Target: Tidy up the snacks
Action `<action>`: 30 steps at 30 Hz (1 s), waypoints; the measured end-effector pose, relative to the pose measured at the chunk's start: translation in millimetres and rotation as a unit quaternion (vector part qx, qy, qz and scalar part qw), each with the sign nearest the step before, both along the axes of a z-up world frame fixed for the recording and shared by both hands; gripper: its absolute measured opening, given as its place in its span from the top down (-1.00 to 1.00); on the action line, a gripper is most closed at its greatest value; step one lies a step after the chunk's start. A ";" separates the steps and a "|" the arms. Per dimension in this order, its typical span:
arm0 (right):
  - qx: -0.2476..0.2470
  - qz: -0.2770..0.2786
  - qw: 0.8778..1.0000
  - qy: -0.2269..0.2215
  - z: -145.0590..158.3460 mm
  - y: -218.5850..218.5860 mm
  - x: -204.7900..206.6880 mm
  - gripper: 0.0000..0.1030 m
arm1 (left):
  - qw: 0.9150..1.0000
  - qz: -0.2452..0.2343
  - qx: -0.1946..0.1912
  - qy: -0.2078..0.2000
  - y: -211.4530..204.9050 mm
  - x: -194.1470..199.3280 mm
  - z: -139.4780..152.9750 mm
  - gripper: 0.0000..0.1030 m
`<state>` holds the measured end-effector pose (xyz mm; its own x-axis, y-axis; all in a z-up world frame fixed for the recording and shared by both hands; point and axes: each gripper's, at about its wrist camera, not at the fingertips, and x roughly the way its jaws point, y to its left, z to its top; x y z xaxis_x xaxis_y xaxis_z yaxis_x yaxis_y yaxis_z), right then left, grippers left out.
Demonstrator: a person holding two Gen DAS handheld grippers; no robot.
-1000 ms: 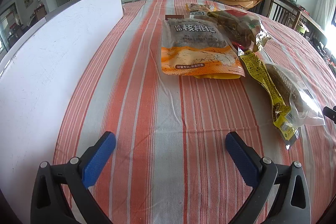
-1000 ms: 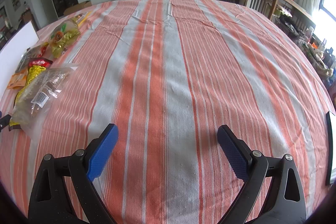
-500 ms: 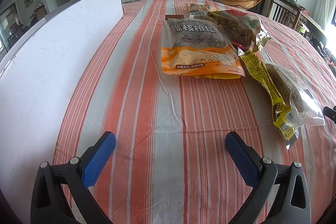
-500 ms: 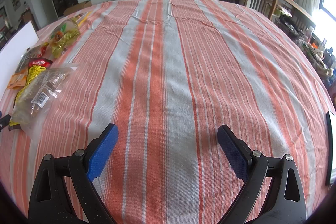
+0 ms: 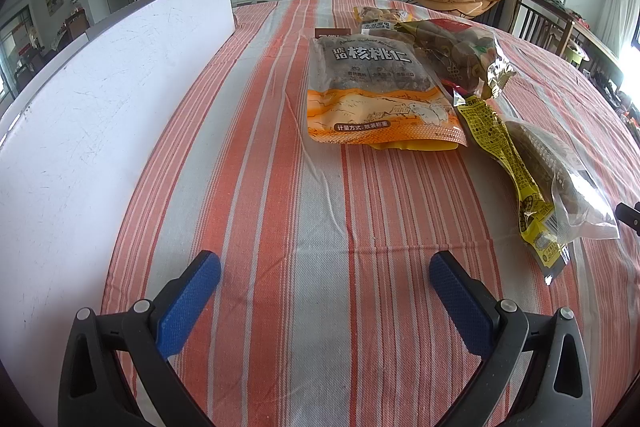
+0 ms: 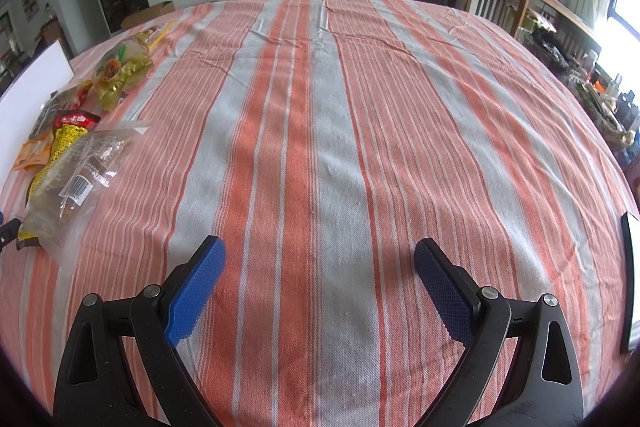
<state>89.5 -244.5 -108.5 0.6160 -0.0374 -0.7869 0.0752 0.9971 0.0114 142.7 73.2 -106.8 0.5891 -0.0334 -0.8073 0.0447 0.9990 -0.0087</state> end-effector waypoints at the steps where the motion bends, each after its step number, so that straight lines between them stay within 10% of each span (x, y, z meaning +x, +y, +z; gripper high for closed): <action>1: 0.000 0.000 1.000 0.000 0.0 0.0 -0.1 -0.89 | 1.000 0.000 0.000 0.000 0.0 0.0 0.1 -1.00; 21: 0.000 0.000 1.000 -0.001 0.2 0.1 0.0 -0.89 | 1.000 0.000 0.002 0.011 1.4 0.6 1.7 -0.99; 30: 0.000 0.000 1.000 0.000 -0.7 0.4 -0.5 -0.90 | 0.999 -0.035 -0.032 0.000 -17.7 75.2 73.1 -0.99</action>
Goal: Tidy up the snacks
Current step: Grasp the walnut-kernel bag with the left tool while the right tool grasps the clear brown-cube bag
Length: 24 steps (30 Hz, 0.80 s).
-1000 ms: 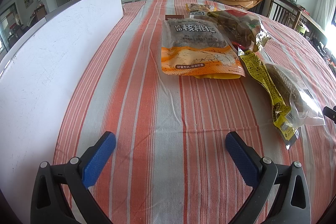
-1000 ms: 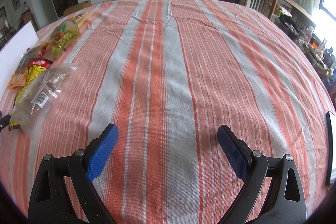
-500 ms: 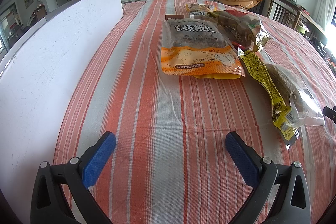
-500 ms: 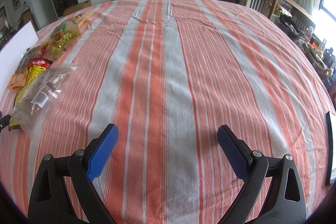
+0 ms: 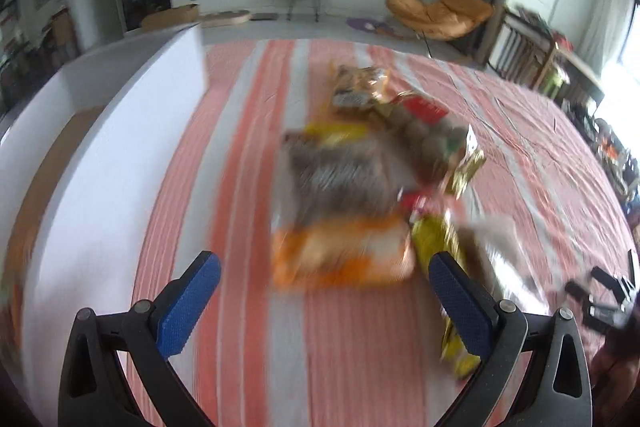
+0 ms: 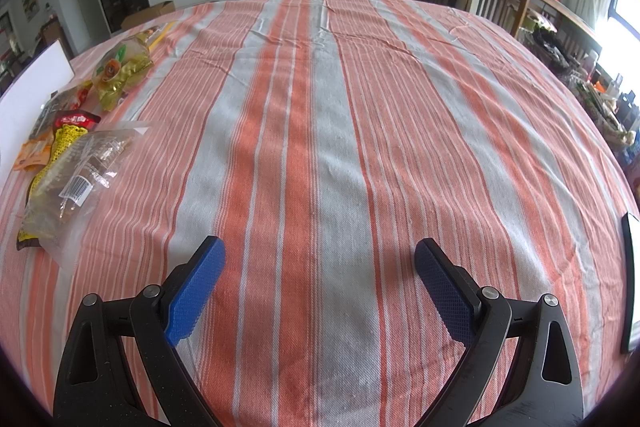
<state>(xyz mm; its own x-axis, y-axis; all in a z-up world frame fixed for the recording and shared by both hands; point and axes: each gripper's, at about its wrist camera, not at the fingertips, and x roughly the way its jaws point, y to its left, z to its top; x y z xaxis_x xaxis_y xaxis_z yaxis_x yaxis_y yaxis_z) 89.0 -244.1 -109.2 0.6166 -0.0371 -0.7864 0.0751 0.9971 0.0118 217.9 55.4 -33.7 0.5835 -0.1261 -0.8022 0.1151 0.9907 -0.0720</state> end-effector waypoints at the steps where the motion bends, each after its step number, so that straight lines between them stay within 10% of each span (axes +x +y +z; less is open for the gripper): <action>1: 0.000 0.000 1.000 0.000 0.1 -0.1 -0.2 -0.90 | 1.000 -0.007 0.012 0.005 -6.3 11.0 -0.4 -0.99; 4: 0.000 0.000 1.000 0.000 0.4 0.2 -0.1 -0.90 | 0.996 -0.003 0.077 0.041 -31.0 62.2 -16.3 -0.99; 8: 0.000 0.000 1.000 -0.001 0.4 0.2 -0.2 -0.90 | 0.994 0.017 0.063 0.087 -38.0 95.0 -36.2 -0.92; 10: 0.000 0.000 1.000 -0.001 0.4 0.1 -0.4 -0.90 | 0.995 0.032 0.062 0.076 -32.9 96.1 -34.6 -0.12; 12: 0.000 0.000 1.000 0.000 0.4 0.2 -0.3 -0.90 | 0.996 0.038 0.024 0.073 -19.0 91.4 -29.2 0.07; 15: 0.000 0.000 1.000 -0.001 0.4 0.2 -0.4 -0.90 | 0.997 0.045 0.006 0.055 2.4 66.9 -14.8 0.54; 24: 0.000 0.000 1.000 0.000 -0.1 1.2 -0.2 -0.90 | 0.998 -0.011 -0.038 0.057 32.5 -60.3 2.7 0.58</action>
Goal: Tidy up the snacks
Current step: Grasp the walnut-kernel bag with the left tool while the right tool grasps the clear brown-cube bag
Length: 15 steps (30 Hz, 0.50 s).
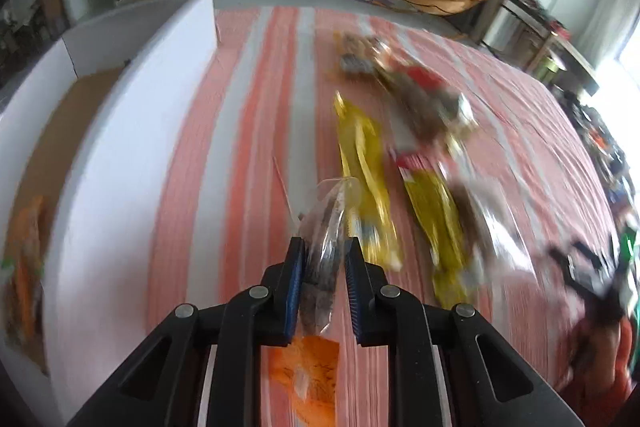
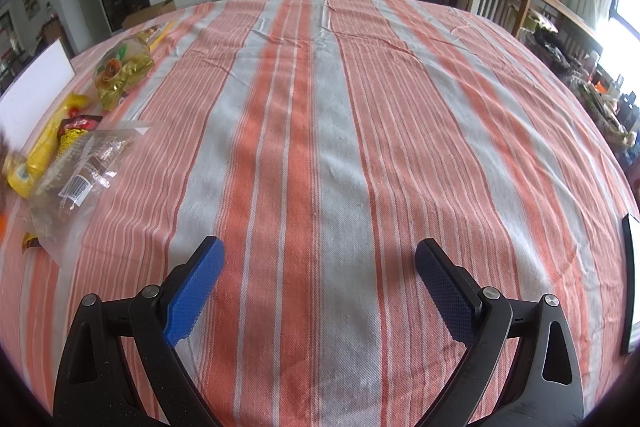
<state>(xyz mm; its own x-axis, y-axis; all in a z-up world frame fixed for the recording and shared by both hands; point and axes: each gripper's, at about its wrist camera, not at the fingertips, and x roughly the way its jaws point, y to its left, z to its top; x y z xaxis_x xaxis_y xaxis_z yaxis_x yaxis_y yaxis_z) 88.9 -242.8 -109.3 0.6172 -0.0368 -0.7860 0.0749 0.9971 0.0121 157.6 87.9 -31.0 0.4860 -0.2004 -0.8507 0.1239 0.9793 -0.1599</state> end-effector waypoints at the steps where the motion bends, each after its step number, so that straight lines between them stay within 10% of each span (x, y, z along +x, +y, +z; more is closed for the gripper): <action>1: 0.000 0.000 1.000 0.000 -0.1 0.2 0.0 -0.90 | 1.000 -0.014 0.002 -0.007 -3.5 -11.3 -0.8 0.54; 4: 0.000 0.000 1.000 0.000 0.1 -0.1 -0.2 -0.90 | 0.997 -0.074 0.011 -0.008 -22.3 -34.9 -8.6 -0.06; 6: 0.000 0.000 1.000 -0.001 0.1 0.0 -0.1 -0.90 | 0.994 -0.100 0.042 -0.010 -36.6 -44.9 -19.2 -0.81; 15: 0.001 0.002 1.000 -0.002 -0.3 1.5 -0.5 -0.90 | 0.986 -0.116 0.122 -0.013 -51.3 -48.1 -56.6 -0.87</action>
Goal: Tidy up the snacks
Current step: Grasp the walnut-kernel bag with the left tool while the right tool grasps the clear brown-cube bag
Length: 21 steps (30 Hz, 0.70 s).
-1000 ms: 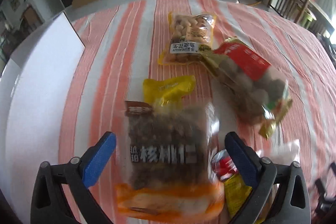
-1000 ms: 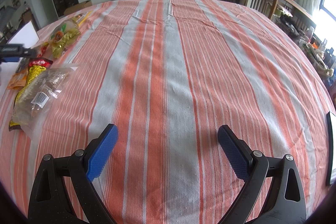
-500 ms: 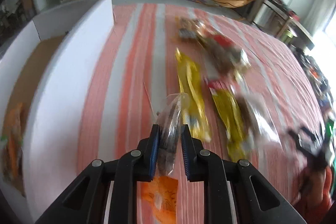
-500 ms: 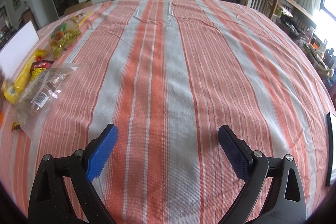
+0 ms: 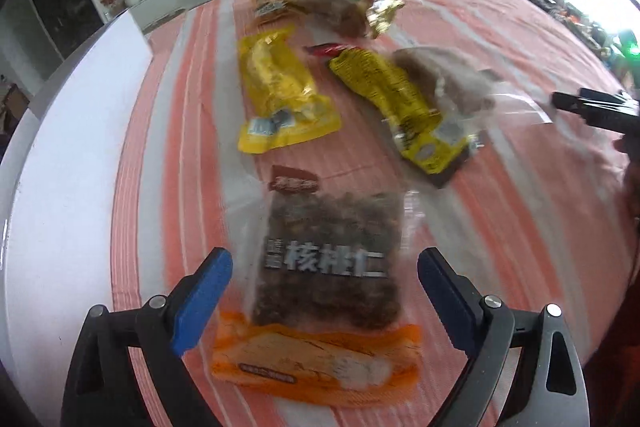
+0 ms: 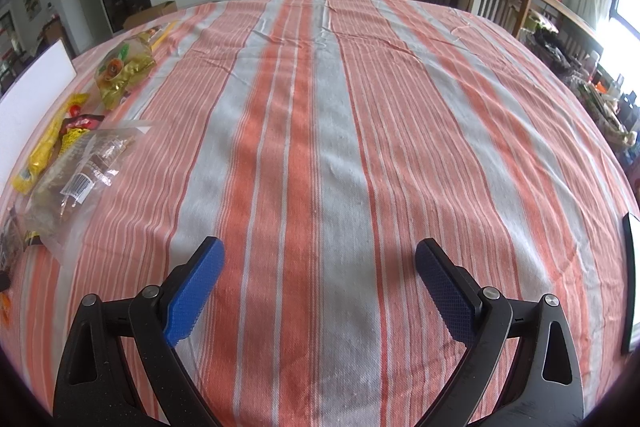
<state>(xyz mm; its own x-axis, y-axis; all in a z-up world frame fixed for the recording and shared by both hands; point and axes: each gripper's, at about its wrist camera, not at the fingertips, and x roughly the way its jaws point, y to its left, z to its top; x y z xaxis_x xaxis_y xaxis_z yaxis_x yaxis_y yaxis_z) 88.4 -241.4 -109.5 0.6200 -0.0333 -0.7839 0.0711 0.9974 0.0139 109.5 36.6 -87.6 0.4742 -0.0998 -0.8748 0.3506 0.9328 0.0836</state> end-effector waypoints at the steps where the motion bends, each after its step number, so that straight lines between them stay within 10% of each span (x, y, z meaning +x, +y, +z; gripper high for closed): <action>1: 0.000 0.000 1.000 0.000 0.0 -0.1 0.0 -0.90 | 1.000 0.005 -0.009 0.006 2.8 2.7 -3.2 -0.92; 5: 0.000 0.000 1.000 0.000 0.0 -0.1 -0.1 -0.90 | 0.996 0.056 -0.069 0.010 28.6 14.6 -12.4 -1.00; 21: 0.000 0.000 1.000 0.000 -0.4 0.4 -0.1 -0.90 | 0.990 0.112 -0.070 -0.048 36.8 24.2 -16.9 -1.00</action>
